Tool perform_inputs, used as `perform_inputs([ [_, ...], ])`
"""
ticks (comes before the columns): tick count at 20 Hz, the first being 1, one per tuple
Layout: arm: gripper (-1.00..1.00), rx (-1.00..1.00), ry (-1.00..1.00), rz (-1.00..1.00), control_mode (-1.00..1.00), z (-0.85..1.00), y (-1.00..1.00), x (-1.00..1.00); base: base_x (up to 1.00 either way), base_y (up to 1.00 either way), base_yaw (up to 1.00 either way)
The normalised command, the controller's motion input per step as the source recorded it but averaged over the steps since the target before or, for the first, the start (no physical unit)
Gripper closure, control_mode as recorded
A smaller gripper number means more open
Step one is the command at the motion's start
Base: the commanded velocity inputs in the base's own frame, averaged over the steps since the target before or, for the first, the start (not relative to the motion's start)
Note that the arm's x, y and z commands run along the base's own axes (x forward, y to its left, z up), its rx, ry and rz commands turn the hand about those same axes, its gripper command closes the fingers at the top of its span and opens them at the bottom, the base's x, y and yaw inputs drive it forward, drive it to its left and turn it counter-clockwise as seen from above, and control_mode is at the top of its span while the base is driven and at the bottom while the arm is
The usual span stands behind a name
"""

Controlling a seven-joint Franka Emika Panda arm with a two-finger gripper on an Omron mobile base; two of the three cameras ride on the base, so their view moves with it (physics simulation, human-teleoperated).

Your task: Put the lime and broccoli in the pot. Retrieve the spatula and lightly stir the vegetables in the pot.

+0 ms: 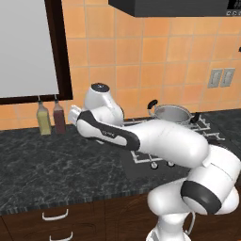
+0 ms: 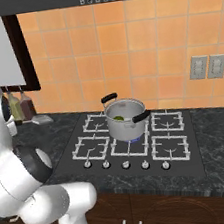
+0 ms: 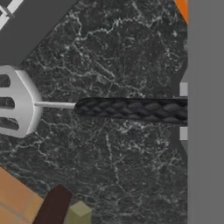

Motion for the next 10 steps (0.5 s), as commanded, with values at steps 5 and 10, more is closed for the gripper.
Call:
perform_inputs([
  [5,1.00,0.00,-0.01,-0.02,-1.00,0.61,-0.32,-0.19,0.00,0.00,0.00],
  [10,1.00,0.00,-0.05,-0.04,-1.00,0.47,-0.30,-0.34,0.00,0.00,0.00],
])
